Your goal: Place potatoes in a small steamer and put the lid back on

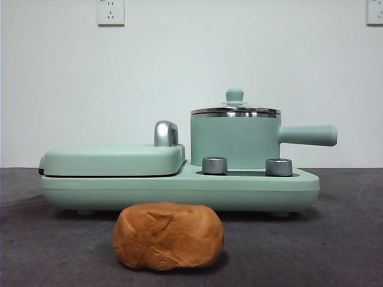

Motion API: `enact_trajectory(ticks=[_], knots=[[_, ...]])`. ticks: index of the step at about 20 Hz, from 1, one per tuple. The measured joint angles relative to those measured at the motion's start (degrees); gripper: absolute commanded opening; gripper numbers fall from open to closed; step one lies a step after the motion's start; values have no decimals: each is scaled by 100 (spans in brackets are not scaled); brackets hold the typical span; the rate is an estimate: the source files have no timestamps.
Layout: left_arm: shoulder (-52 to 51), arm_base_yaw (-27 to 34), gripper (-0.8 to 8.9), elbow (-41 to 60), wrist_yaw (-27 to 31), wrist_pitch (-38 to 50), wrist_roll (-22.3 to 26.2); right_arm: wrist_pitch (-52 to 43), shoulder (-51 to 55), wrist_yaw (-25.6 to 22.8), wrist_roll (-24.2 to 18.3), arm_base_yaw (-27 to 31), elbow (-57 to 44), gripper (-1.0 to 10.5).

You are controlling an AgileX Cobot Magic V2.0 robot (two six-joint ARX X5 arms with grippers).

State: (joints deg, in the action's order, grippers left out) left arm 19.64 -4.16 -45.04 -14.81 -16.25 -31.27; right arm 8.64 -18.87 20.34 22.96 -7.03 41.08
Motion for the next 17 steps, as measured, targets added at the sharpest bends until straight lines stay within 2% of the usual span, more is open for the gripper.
enact_trajectory(ticks=[4, 6, 11, 17], knots=[[678, -4, 9, -400, -750, -444, 433, 442, -579, 680, -466, -2, 319, 14], [949, -28, 9, -529, -1014, -627, 638, 669, -787, 800, -697, -59, 420, 14], [1526, -295, 9, -667, -1329, -981, 1300, 1211, -1176, 763, -1427, -525, 468, 14], [1976, -988, 9, -669, -1353, -1469, 2367, 1749, -1508, 181, -2282, -1405, 466, 14]])
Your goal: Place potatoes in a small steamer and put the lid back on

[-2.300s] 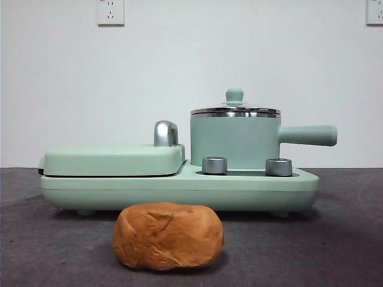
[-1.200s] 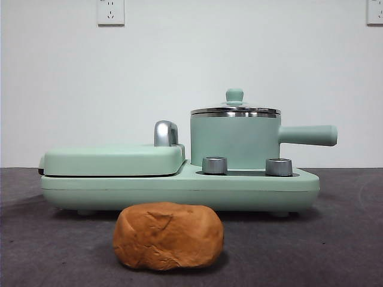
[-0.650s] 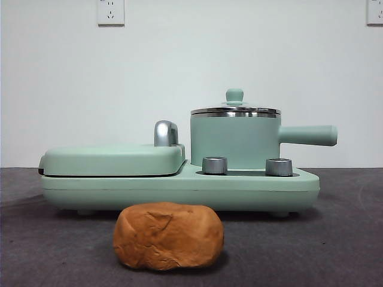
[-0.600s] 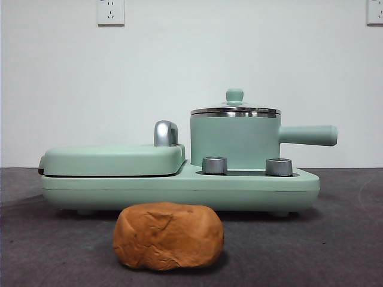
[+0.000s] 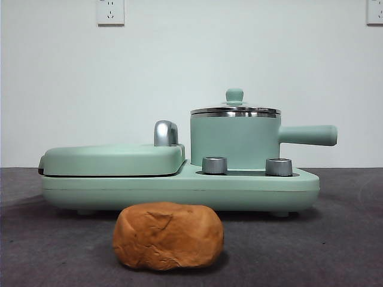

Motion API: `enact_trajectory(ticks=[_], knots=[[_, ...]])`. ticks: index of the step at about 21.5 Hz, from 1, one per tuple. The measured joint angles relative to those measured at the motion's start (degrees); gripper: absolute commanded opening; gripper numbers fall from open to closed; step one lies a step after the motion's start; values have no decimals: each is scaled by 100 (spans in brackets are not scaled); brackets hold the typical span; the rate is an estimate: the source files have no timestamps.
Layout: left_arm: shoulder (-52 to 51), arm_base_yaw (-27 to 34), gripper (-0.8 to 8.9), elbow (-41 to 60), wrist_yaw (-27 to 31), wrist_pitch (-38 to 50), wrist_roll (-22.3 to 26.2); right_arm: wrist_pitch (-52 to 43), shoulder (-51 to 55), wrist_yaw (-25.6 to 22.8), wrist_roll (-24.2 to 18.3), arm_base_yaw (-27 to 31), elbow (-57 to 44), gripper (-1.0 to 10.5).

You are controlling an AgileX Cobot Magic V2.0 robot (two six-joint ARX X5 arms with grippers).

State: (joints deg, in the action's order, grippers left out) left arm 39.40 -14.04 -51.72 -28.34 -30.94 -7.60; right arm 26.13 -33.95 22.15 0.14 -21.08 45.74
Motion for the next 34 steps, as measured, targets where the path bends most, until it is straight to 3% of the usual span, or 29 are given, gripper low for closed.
enact_trajectory(ticks=[9, 13, 25, 34], knots=[[348, -671, 32, -2, 442, -627, 1460, 614, -356, -894, -745, -442, 2, 52], [380, -688, 340, -2, 446, -511, 1700, 667, -476, -898, -813, -442, 2, 276], [446, -813, 338, -15, 448, -66, 1773, 664, -470, -1032, -730, -442, 2, 317], [1453, -1141, 306, -22, 448, 1320, 1773, 662, -470, -1174, -564, -442, 2, 317]])
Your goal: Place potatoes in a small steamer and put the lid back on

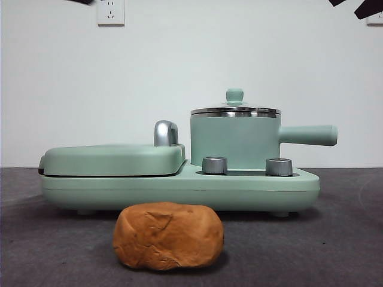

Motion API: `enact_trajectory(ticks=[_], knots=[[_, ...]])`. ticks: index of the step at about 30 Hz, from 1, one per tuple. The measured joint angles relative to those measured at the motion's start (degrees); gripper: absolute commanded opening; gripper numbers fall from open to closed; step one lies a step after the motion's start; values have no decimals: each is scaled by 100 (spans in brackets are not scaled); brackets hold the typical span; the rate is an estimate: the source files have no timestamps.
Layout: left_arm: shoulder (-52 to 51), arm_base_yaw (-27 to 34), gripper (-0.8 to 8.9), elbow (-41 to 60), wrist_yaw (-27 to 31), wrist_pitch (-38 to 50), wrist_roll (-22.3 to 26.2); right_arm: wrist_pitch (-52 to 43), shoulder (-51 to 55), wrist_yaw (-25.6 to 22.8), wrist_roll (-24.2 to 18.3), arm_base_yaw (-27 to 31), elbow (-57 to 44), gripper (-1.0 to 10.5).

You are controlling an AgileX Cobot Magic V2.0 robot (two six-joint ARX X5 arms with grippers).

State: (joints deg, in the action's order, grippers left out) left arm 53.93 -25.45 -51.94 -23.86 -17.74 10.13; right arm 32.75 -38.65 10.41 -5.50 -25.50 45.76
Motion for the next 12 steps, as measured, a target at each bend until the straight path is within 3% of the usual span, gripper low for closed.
enact_trajectory(ticks=[12], knots=[[2249, -444, 303, -208, 177, 2485, -407, 0, 0, -107, 28, 0, 0, 317]])
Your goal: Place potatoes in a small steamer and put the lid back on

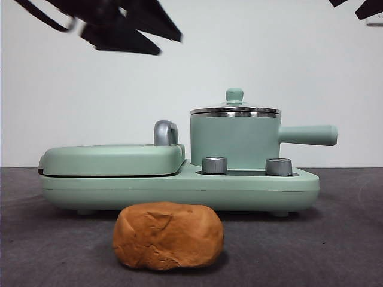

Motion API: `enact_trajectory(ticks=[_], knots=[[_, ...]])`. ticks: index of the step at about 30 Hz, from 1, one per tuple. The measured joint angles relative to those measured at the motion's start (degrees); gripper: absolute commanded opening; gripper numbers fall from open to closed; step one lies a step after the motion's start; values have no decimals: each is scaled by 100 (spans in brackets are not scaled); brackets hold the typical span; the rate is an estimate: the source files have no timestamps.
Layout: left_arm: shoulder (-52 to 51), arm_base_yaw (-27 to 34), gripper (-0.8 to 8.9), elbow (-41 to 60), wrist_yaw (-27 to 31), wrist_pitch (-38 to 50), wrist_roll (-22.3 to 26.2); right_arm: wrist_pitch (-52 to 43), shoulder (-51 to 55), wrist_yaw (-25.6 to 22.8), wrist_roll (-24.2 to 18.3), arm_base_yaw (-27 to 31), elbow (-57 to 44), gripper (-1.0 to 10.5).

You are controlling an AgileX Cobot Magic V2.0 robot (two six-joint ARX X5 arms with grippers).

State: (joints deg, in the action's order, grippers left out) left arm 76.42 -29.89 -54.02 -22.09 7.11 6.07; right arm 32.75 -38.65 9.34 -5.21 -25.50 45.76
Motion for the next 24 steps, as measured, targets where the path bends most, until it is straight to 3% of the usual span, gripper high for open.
enact_trajectory(ticks=[14, 24], knots=[[2487, -389, 303, -2194, 247, 140, -31, 0, 0, -186, 98, 2, 0, 317], [3412, -404, 303, -3021, 295, 146, 24, 0, 0, -186, 98, 2, 0, 317]])
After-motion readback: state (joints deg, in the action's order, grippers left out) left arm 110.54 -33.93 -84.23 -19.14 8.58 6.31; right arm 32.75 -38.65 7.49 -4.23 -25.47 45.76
